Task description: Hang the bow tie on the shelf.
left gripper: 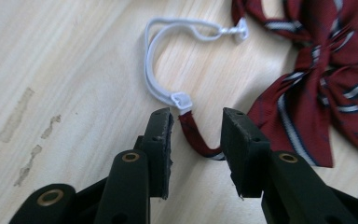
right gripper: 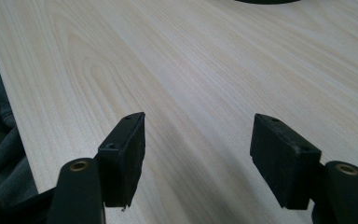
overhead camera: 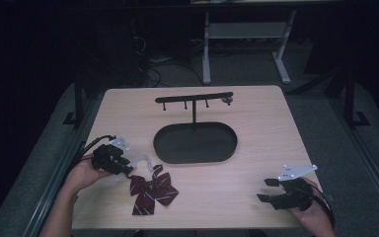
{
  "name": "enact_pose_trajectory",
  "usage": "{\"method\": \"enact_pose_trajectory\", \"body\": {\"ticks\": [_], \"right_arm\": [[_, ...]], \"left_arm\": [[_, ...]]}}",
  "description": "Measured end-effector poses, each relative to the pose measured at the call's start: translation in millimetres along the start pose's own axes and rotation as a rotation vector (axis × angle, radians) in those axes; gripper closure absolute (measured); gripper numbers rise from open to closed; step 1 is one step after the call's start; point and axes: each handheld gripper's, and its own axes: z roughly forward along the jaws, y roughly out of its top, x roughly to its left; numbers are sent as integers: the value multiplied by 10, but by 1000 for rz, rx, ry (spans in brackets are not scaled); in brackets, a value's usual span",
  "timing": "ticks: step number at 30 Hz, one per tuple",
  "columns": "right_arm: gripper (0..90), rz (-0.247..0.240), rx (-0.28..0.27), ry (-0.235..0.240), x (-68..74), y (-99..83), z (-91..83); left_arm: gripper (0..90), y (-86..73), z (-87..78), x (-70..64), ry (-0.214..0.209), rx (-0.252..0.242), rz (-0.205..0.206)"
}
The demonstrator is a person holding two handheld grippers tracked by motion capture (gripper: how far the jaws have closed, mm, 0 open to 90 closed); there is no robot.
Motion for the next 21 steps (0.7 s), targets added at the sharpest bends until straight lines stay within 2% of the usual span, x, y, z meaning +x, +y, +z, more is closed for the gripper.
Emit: {"method": "enact_pose_trajectory", "body": {"ticks": [4,8,14,19,21], "right_arm": [[351,-2,0,-1,-2,1,-2],[351,-5,-2,-3,-5,0,-7],[351,-6,-1,-5,0,0,-12],[351,-1,-1,-5,1,-3,-20],[351,-1,0,-5,2,-3,-21]], "left_arm": [[680,-2,66,39,-11,18,-8],[711,15,91,58,-31,52,6],[744,40,149,59,-40,70,19],[867,54,156,44,-58,76,41],[884,54,156,39,-61,77,44]]}}
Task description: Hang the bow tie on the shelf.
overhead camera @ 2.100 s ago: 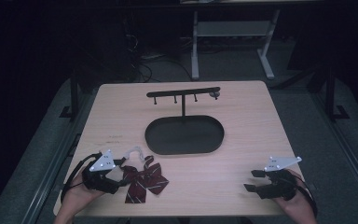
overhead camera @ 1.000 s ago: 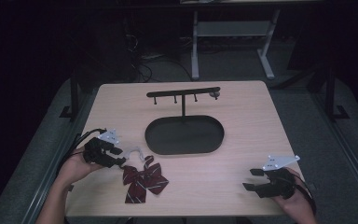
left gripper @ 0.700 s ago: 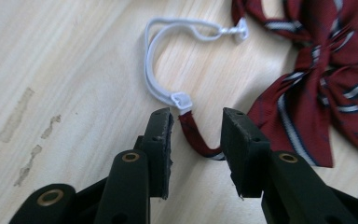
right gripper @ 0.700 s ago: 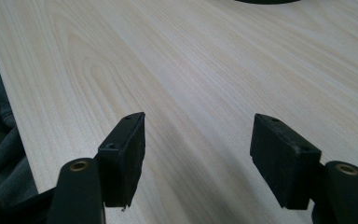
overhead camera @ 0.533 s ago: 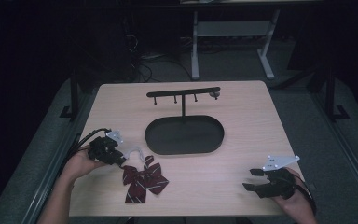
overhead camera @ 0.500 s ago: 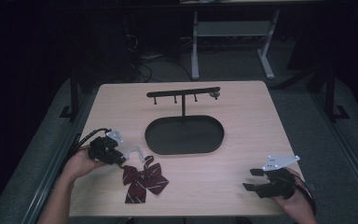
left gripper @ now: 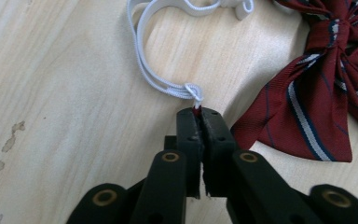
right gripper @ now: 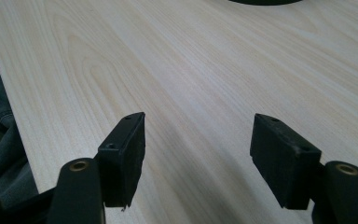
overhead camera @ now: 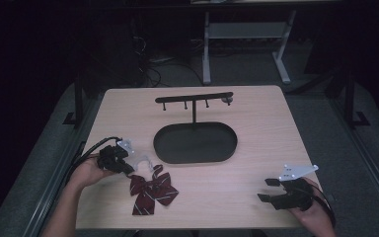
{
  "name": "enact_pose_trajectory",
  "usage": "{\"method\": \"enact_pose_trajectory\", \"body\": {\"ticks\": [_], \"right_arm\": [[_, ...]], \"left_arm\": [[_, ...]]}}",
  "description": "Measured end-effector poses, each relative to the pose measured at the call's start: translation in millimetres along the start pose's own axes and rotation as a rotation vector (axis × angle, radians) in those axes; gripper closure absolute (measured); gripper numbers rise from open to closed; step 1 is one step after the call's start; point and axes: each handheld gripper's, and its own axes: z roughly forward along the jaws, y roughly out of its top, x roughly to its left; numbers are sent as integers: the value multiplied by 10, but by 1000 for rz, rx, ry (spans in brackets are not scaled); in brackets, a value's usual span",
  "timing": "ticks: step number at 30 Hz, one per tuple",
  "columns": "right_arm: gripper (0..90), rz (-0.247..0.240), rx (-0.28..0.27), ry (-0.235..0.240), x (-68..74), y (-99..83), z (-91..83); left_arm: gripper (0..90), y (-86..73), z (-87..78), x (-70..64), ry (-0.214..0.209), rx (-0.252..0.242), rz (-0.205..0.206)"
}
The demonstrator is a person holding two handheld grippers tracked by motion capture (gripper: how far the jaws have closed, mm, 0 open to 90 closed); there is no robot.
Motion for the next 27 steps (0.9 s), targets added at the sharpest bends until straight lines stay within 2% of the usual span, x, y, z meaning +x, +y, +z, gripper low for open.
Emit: {"method": "enact_pose_trajectory", "body": {"ticks": [5,12,17,23,27], "right_arm": [[351,0,1,1,0,0,5],[351,-2,1,3,-2,4,19],[351,1,3,3,-7,1,18],[351,4,2,5,-10,2,18],[351,5,2,5,-12,3,18]], "left_arm": [[889,5,-32,-29,7,32,26],[890,193,-162,-158,-9,91,129],[890,314,-242,-231,-18,126,171],[890,425,-396,-274,-2,140,209],[889,501,-528,-293,-9,139,228]]}}
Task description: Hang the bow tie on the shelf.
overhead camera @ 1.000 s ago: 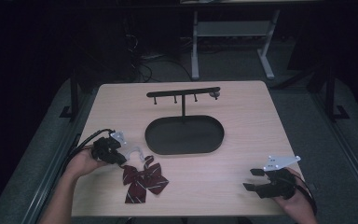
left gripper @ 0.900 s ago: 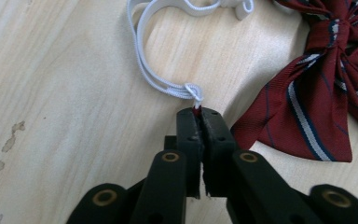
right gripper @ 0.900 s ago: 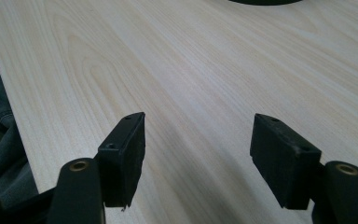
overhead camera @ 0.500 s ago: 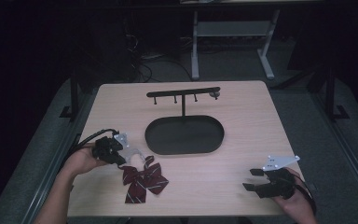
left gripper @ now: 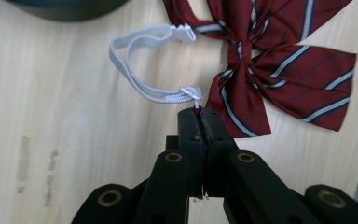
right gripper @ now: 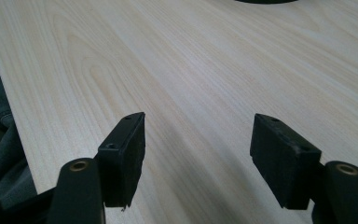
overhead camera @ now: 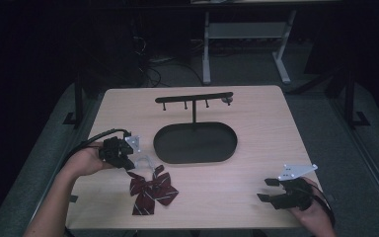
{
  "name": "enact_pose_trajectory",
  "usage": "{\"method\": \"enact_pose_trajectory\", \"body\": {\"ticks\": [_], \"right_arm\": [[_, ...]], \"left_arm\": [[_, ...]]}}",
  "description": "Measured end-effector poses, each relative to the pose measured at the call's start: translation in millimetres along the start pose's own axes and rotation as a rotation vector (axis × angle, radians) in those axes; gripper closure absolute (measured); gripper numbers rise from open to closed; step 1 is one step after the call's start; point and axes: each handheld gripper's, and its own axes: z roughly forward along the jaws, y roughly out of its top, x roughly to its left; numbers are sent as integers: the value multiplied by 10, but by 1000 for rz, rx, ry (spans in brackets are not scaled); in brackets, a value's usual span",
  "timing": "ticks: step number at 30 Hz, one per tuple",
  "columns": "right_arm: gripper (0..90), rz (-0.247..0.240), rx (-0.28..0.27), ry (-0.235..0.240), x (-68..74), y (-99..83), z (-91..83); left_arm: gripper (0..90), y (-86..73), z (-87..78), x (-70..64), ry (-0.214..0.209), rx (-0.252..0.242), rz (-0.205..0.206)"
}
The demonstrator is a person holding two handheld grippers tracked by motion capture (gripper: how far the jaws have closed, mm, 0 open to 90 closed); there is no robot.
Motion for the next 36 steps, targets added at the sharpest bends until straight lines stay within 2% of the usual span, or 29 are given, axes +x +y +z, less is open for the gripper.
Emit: {"method": "enact_pose_trajectory", "body": {"ticks": [8,15,19,36], "right_arm": [[351,-4,-2,1,-2,0,-5],[351,-6,-8,3,-16,-3,-13],[351,-2,-10,3,-20,-4,-16],[351,13,-19,10,-46,-9,-28]], "left_arm": [[890,152,-256,-26,9,18,32],[889,310,-492,-55,29,23,86],[889,396,-608,-64,37,25,102],[888,687,-948,-17,57,11,143]]}}
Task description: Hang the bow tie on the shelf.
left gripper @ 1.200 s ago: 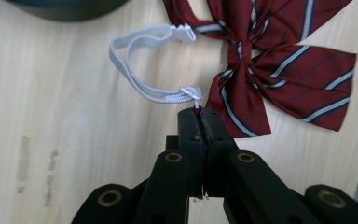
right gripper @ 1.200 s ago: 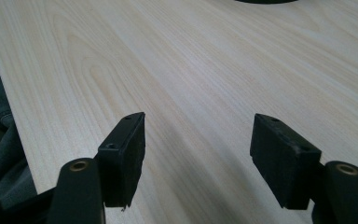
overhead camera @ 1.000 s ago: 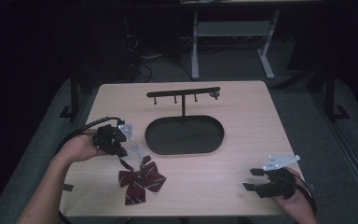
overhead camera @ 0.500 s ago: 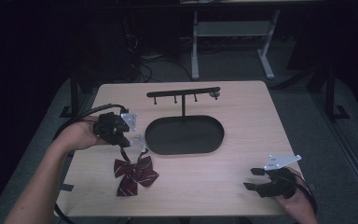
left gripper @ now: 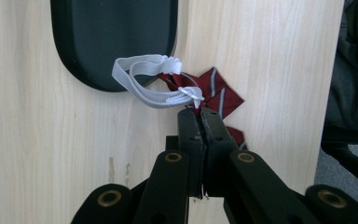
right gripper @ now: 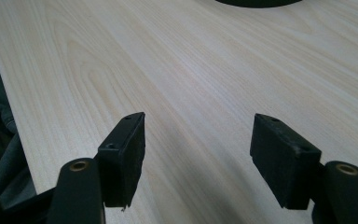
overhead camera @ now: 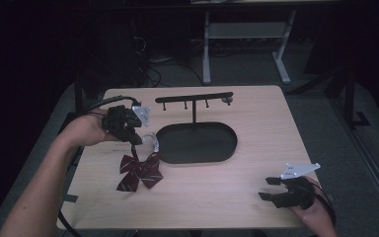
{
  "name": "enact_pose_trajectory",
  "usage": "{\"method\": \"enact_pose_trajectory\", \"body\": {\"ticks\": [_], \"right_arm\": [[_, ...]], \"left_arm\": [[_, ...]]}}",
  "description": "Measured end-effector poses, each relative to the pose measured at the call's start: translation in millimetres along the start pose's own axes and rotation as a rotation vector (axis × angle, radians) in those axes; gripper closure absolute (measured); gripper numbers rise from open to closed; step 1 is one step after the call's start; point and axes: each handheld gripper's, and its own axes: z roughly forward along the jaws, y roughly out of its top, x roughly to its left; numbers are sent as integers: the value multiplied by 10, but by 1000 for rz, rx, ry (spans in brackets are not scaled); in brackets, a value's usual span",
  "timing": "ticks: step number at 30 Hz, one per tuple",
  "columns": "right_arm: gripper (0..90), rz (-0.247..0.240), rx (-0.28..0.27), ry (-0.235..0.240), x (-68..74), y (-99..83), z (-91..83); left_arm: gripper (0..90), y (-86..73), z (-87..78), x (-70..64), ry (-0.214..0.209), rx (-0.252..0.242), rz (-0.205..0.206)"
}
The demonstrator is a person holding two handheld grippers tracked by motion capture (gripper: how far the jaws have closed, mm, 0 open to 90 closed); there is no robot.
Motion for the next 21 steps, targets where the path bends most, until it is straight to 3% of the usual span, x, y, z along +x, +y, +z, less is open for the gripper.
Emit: {"method": "enact_pose_trajectory", "body": {"ticks": [5,21], "right_arm": [[350,-5,-4,2,-2,9,9],[350,2,-8,6,-25,4,1]], "left_arm": [[888,91,-68,33,1,6,19],[888,270,-227,223,3,8,27]]}}
